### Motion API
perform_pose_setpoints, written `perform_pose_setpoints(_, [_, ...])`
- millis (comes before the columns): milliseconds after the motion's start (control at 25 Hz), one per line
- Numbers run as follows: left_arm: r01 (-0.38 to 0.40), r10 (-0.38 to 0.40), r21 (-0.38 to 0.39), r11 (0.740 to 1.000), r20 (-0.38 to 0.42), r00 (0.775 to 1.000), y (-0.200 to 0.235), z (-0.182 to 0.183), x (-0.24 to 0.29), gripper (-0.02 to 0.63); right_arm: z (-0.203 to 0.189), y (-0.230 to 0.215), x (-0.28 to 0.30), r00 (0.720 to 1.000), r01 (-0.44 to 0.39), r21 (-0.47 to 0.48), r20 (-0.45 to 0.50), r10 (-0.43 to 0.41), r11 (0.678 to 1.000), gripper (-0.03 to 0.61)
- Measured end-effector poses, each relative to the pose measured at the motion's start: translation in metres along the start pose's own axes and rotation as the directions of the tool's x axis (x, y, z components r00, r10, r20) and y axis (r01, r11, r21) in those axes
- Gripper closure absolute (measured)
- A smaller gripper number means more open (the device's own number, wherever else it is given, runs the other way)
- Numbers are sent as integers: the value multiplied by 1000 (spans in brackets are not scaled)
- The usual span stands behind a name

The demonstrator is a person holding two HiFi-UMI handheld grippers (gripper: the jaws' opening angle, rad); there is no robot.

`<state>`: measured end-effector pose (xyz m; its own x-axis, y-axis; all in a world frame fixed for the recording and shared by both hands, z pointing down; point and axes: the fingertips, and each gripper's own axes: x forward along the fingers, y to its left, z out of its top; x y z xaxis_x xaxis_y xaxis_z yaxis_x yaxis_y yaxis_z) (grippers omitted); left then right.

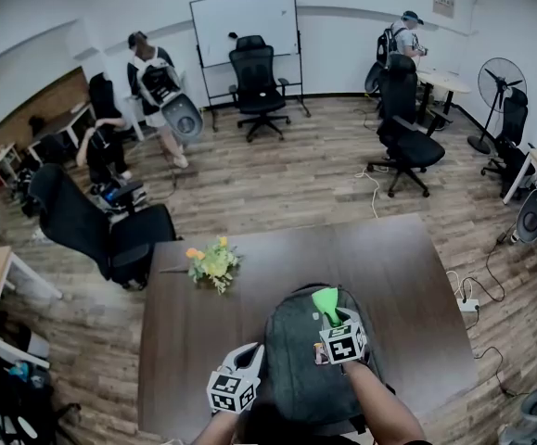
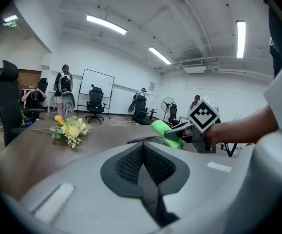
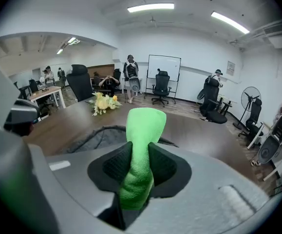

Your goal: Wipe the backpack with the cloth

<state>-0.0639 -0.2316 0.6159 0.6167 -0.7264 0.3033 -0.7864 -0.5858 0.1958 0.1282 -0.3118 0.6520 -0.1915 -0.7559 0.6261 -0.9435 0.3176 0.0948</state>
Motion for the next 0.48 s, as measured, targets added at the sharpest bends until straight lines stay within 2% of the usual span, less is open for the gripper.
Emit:
perform_pose_setpoints(240, [3,-3,-7,1000,23,1000,-7,3,-2,594,-4,37,-14,997,-81,16,20,81,997,476])
perform_pose_setpoints(480, [-33,33,-11,999,45,998,5,10,-12,594,-11,67,-14,989,-147,21,24,147,989,476])
